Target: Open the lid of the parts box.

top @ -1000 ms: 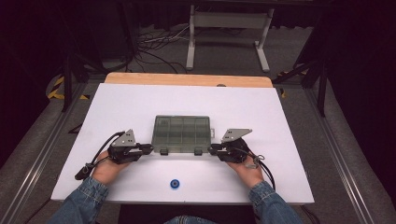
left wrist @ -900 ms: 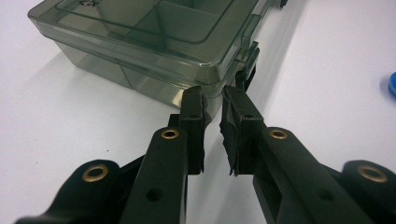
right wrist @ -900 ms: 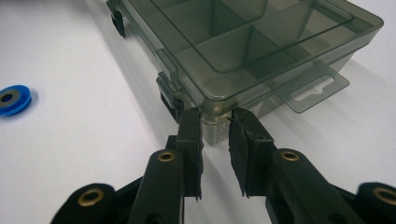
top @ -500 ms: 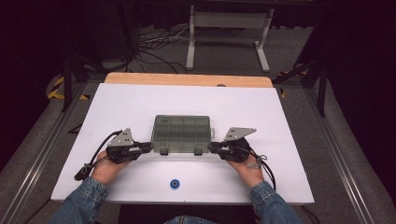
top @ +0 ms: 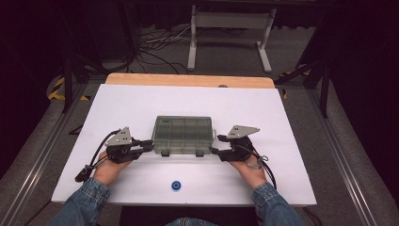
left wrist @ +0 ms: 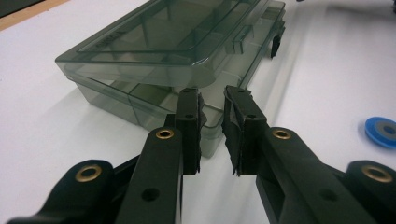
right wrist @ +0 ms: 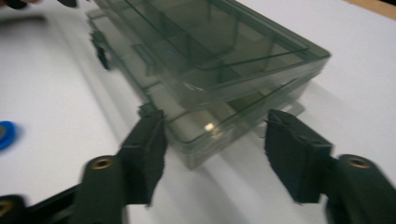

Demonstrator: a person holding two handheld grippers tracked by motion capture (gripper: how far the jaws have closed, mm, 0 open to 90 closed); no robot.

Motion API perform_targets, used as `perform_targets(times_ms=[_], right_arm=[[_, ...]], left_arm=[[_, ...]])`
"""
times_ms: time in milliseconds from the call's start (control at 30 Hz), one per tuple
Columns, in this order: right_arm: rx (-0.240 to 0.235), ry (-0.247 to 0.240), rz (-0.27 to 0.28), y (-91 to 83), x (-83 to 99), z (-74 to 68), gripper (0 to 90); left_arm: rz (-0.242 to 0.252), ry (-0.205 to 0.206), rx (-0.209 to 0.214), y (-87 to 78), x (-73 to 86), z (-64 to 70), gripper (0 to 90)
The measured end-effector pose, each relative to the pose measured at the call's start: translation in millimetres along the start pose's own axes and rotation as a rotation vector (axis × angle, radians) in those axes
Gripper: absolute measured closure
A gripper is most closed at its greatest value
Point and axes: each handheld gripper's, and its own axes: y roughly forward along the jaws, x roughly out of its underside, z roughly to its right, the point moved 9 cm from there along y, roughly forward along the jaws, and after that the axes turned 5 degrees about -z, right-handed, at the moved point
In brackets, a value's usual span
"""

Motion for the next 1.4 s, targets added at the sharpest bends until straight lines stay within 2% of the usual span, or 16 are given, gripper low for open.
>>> perform_targets(times_ms=[133, 300, 400, 533, 633, 733, 967, 1200, 1400], right_arm=[[0.025, 0.004, -0.003, 4.1, -3.1, 3.1, 33.5], [0.042, 0.012, 0.021, 6.4, -10.8, 7.2, 33.4], [0.047, 0.013, 0.030, 5.1, -14.4, 8.9, 33.4], [0.044, 0.021, 0.048, 1.8, -20.6, 10.6, 33.3], [0.036, 0.026, 0.051, 1.1, -23.4, 11.3, 33.1], [0.035, 0.024, 0.052, 0.3, -25.2, 11.8, 33.1], [0.021, 0.026, 0.060, -1.5, -30.5, 14.0, 33.1], [0.029, 0.004, 0.064, -3.6, -49.3, 23.2, 33.5], [0.021, 0.023, 0.087, -4.5, -65.6, 33.8, 34.1]], left_arm=[[0.006, -0.001, -0.003, 0.0, -0.7, -0.7, 75.6], [0.008, -0.001, -0.001, -0.1, -1.0, 0.1, 73.1], [-0.005, 0.002, 0.016, 1.4, -0.2, 3.9, 64.8], [-0.022, 0.045, 0.034, 5.7, 0.0, 11.7, 59.6], [-0.015, 0.053, 0.045, 7.7, -1.9, 14.9, 58.4], [-0.037, 0.050, 0.050, 10.7, 1.1, 14.6, 58.0], [-0.034, 0.037, 0.056, 12.0, 1.4, 14.8, 57.3], [-0.032, 0.039, 0.053, 11.8, 1.2, 13.6, 53.9], [-0.032, 0.042, 0.051, 11.9, 1.2, 13.7, 53.0]])
